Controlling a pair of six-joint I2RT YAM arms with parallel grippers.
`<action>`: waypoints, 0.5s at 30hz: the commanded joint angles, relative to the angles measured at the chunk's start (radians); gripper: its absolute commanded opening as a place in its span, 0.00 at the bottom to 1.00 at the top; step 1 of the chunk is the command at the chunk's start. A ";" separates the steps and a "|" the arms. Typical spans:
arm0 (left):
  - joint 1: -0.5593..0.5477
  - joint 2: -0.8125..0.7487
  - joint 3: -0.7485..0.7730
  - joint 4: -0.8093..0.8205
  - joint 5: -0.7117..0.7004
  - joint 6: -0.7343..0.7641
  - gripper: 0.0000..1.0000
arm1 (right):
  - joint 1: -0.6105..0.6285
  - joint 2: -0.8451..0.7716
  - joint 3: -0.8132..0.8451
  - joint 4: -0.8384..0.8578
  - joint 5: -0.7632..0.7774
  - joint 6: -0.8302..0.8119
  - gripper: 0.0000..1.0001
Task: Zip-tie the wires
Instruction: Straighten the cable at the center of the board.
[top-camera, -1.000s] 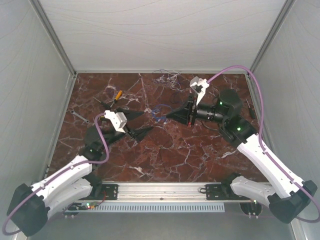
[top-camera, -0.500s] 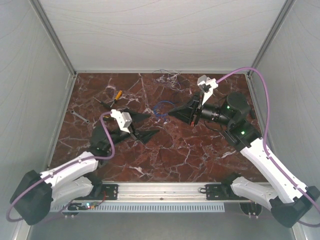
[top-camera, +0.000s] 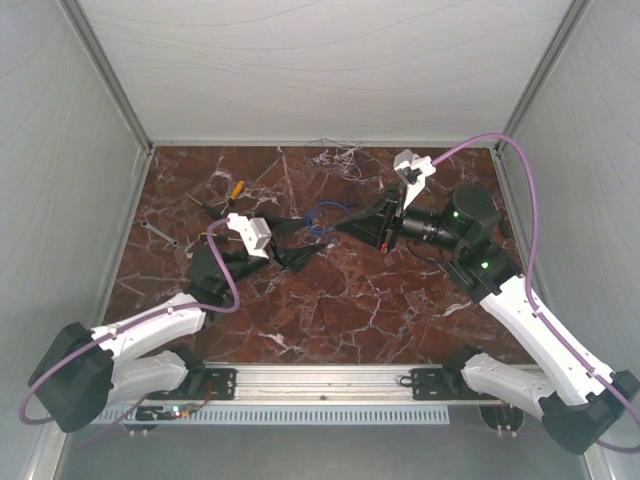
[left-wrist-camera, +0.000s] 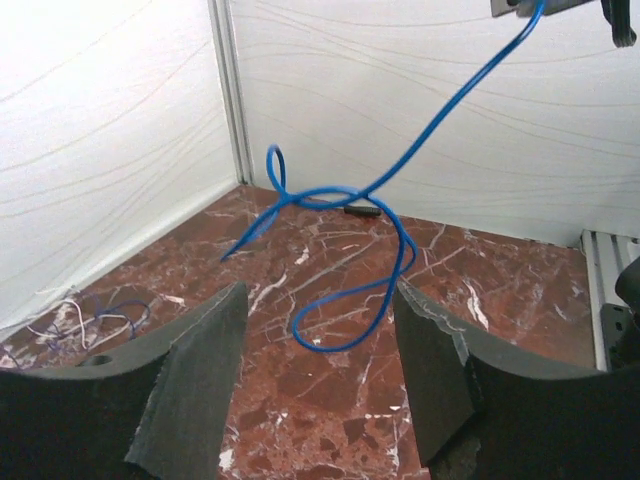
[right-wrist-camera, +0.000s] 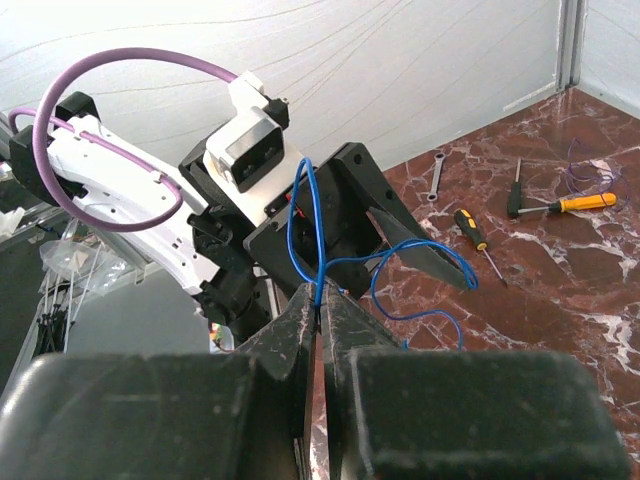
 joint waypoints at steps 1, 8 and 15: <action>-0.007 0.007 0.058 0.087 -0.011 0.050 0.57 | 0.007 0.004 0.000 0.033 -0.009 0.002 0.00; -0.008 0.009 0.043 0.071 -0.032 0.055 0.00 | 0.007 -0.001 0.034 0.010 0.079 -0.012 0.00; -0.009 -0.061 -0.051 -0.020 -0.140 -0.012 0.00 | -0.001 -0.015 0.183 -0.117 0.509 -0.084 0.00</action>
